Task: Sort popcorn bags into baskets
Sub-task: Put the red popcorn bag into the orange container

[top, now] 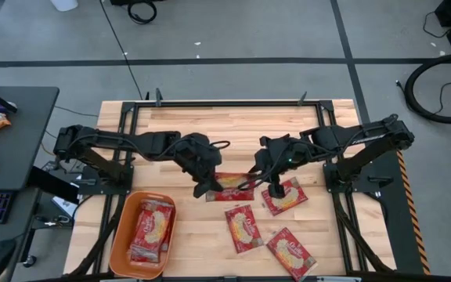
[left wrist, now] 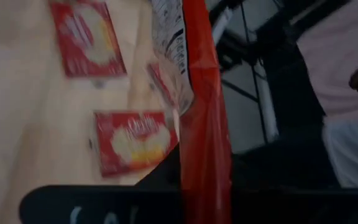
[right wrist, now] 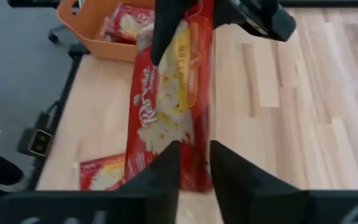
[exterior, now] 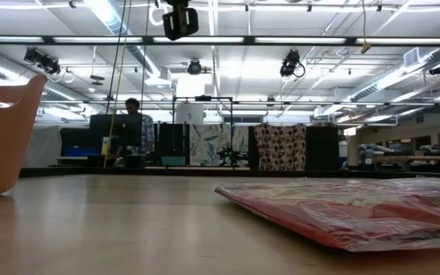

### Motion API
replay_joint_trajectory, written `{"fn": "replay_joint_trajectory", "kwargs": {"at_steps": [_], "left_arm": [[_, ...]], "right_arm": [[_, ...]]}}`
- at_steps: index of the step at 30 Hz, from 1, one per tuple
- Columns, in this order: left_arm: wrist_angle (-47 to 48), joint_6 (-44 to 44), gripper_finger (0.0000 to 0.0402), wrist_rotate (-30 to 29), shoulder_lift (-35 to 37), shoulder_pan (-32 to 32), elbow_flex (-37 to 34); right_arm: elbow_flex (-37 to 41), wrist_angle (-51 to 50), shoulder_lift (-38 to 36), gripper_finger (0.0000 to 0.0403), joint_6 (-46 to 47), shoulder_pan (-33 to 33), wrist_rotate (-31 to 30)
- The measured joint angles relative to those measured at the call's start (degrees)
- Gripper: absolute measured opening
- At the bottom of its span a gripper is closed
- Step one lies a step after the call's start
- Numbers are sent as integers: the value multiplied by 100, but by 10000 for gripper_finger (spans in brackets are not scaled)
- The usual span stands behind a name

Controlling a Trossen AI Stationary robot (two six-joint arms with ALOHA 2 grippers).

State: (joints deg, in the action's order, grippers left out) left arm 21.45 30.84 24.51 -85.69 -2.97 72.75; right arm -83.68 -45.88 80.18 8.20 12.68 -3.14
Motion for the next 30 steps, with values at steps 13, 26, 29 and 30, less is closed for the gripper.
{"fn": "replay_joint_trajectory", "kwargs": {"at_steps": [13,26,29,30], "left_arm": [[1835,276,34,2311,223,-584,7],[5138,-1489,37,1810,363,-1792,7],[5921,-2267,37,1034,338,-2093,7],[6120,-2486,37,914,297,-2178,7]], "right_arm": [[-719,-911,-28,209,65,-188,-636],[-721,-555,31,206,-424,-549,-776],[-721,-347,31,205,-447,-657,-774],[-721,-295,31,205,-450,-685,-772]]}}
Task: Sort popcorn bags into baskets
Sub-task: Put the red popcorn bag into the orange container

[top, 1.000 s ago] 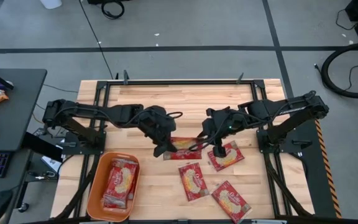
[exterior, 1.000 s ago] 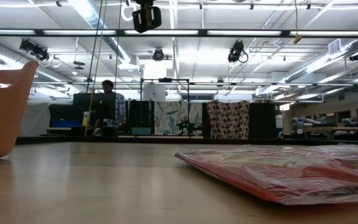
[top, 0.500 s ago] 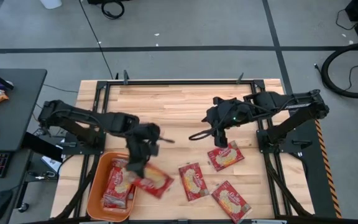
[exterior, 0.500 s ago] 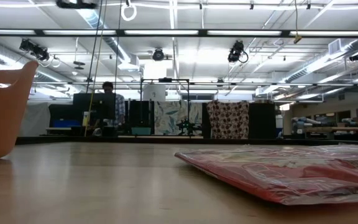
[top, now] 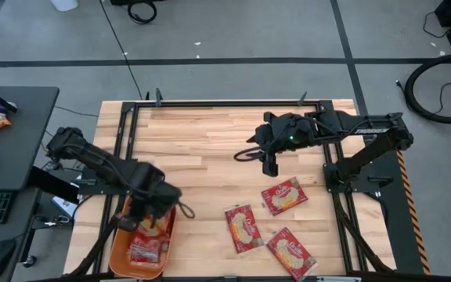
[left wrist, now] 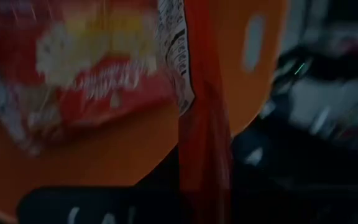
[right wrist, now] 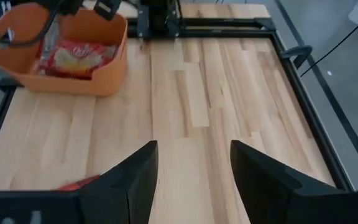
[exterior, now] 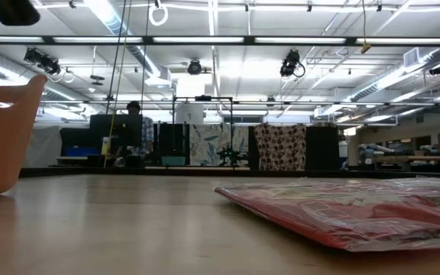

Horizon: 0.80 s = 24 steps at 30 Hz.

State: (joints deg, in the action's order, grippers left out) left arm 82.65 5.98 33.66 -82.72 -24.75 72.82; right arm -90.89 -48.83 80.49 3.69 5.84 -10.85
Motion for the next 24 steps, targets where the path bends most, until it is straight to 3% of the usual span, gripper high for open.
{"fn": "replay_joint_trajectory", "kwargs": {"at_steps": [9,13,24], "left_arm": [[477,-977,38,172,-627,-678,-2],[423,-1125,45,-122,-895,-739,-2],[366,-588,157,-945,-992,-720,-2]], "right_arm": [[0,18,0,204,54,-36,44],[0,15,0,204,170,-32,55],[0,4,0,204,355,-30,413]]}}
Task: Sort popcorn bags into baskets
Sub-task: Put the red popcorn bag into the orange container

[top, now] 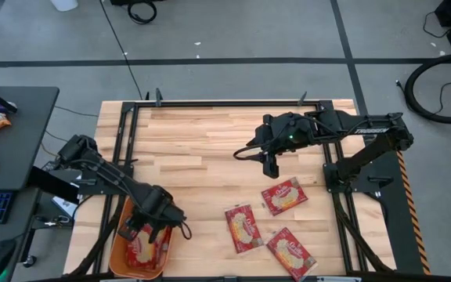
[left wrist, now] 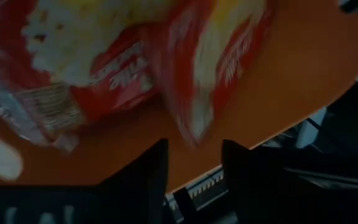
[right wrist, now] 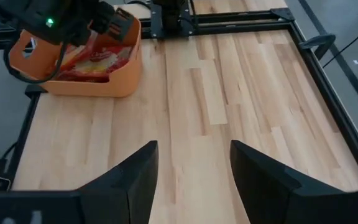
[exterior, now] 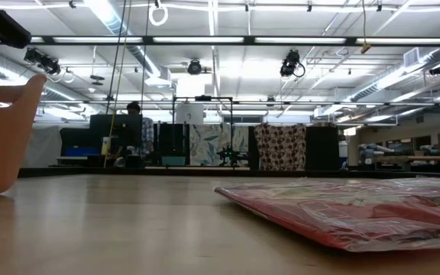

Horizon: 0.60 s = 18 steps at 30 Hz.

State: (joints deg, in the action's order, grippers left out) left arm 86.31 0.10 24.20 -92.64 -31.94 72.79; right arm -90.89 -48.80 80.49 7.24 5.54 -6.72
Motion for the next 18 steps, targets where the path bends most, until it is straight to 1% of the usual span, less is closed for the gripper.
{"fn": "replay_joint_trajectory", "kwargs": {"at_steps": [4,7,9,12,15,18], "left_arm": [[329,635,201,-457,0,10,0],[346,1263,215,-699,66,68,0],[333,1635,216,-779,189,120,61],[304,2030,207,-1154,352,168,354],[178,2220,195,-1777,550,190,813],[-387,2197,184,-2560,716,188,1140]], "right_arm": [[2,-6,0,203,-146,0,-10],[1,-6,0,203,-150,0,-116],[2,-6,0,203,-148,-14,-118],[2,-40,0,203,-169,-15,-116],[2,-169,2,203,-244,-15,-113],[2,-324,2,203,-250,-15,-72]]}}
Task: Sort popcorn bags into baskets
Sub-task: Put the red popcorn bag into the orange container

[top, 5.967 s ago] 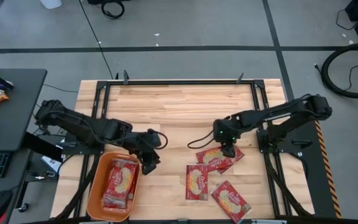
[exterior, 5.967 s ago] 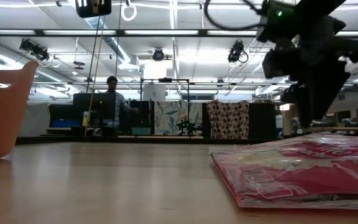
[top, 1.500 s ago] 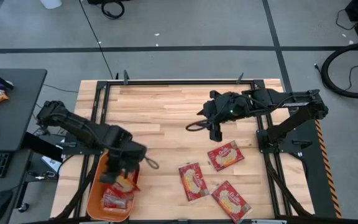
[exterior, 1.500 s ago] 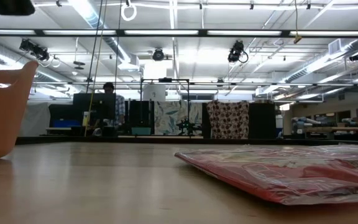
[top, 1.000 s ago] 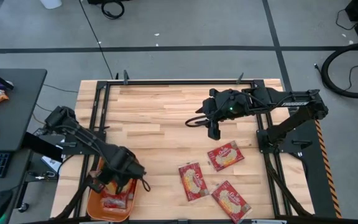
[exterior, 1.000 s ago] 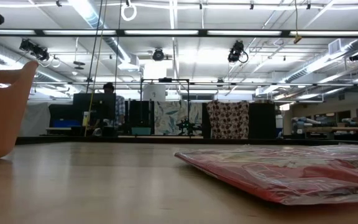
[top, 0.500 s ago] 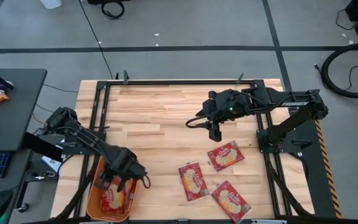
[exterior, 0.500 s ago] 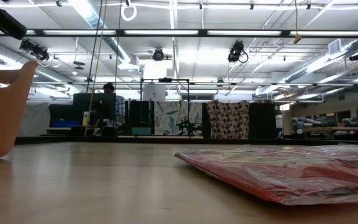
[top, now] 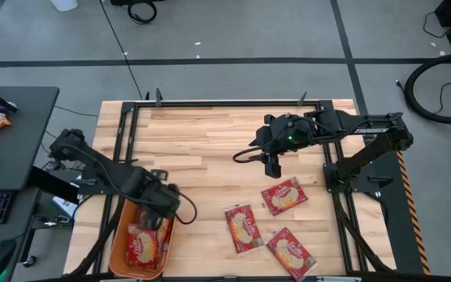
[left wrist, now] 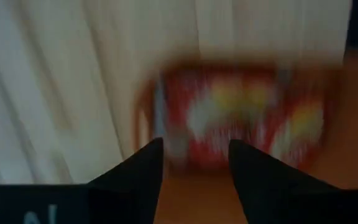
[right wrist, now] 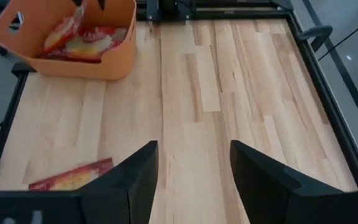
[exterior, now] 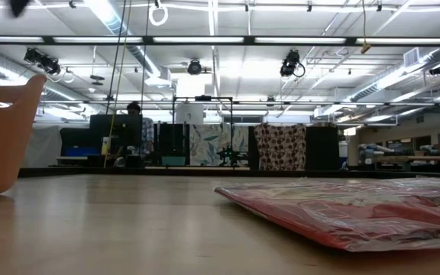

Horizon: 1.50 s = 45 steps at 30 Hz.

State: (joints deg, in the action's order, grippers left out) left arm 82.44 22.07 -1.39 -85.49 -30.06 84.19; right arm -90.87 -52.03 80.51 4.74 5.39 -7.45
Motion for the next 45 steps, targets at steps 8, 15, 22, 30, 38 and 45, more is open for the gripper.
{"fn": "replay_joint_trajectory", "kwargs": {"at_steps": [8,15,22,30,38,45], "left_arm": [[-1740,-86,176,-2188,126,157,97],[-2548,205,176,-2549,117,558,97],[-2146,748,176,-2280,115,612,97],[-1969,1005,176,-2271,115,505,95],[-1906,984,176,-2272,115,518,95],[-1908,985,176,-2272,115,619,95]], "right_arm": [[438,-674,-2,203,377,23,470],[1628,-923,2,203,852,245,860],[2812,-964,-44,203,855,1285,475],[4042,196,-44,203,1502,2263,-37],[4735,550,-6,203,2060,2742,-278],[5197,864,-4,203,2255,3019,-209]]}}
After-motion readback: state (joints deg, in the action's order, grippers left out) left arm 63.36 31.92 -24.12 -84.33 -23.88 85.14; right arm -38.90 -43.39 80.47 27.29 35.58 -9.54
